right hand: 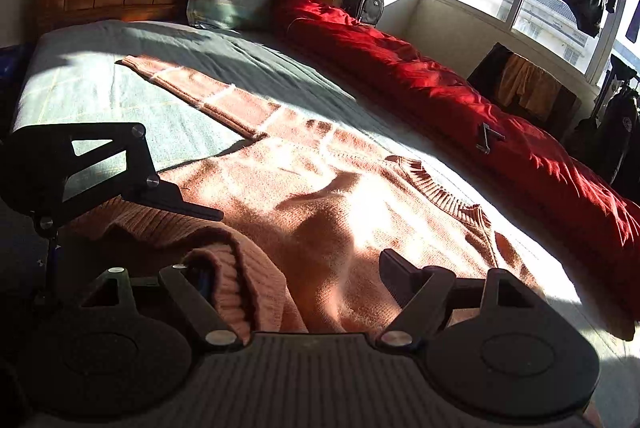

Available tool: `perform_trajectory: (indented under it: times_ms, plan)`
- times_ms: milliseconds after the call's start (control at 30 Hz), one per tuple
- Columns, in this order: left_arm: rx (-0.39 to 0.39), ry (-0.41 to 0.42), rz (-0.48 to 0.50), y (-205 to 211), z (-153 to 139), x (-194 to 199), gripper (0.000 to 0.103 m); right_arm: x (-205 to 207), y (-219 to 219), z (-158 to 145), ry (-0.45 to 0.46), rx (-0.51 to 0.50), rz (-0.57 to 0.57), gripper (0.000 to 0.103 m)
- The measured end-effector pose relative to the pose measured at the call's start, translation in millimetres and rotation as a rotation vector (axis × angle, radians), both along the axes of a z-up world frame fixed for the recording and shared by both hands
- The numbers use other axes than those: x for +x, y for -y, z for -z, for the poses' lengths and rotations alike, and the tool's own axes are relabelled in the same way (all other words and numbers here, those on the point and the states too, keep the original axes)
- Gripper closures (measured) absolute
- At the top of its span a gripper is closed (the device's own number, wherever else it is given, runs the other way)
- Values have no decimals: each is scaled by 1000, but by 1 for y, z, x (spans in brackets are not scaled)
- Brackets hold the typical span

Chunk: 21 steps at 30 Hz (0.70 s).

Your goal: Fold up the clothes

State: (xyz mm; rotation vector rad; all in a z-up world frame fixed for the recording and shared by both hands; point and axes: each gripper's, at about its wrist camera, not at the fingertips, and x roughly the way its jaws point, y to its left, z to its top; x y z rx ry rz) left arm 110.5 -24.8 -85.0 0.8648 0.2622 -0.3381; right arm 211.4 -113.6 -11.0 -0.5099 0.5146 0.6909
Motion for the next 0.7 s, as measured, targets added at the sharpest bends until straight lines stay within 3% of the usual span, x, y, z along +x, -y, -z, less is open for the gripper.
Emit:
perform_trajectory:
  times_ms: [67, 267, 400, 500, 600, 700]
  plan:
    - [31, 26, -71, -4, 1, 1, 20, -1, 1, 1, 3, -2, 2, 22]
    - [-8, 36, -269, -46, -20, -9, 20, -14, 16, 7, 32, -62, -8, 21]
    - [-32, 34, -349, -64, -31, -4, 20, -28, 26, 26, 6, -148, -45, 21]
    - [14, 29, -333, -65, -32, -1, 20, -37, 34, 45, -19, -232, -56, 21]
    - [151, 50, -245, -58, -19, -10, 20, -48, 47, 59, 11, -336, -51, 22]
    - [287, 91, -164, -53, -2, -21, 20, -56, 59, 62, 36, -365, -40, 22]
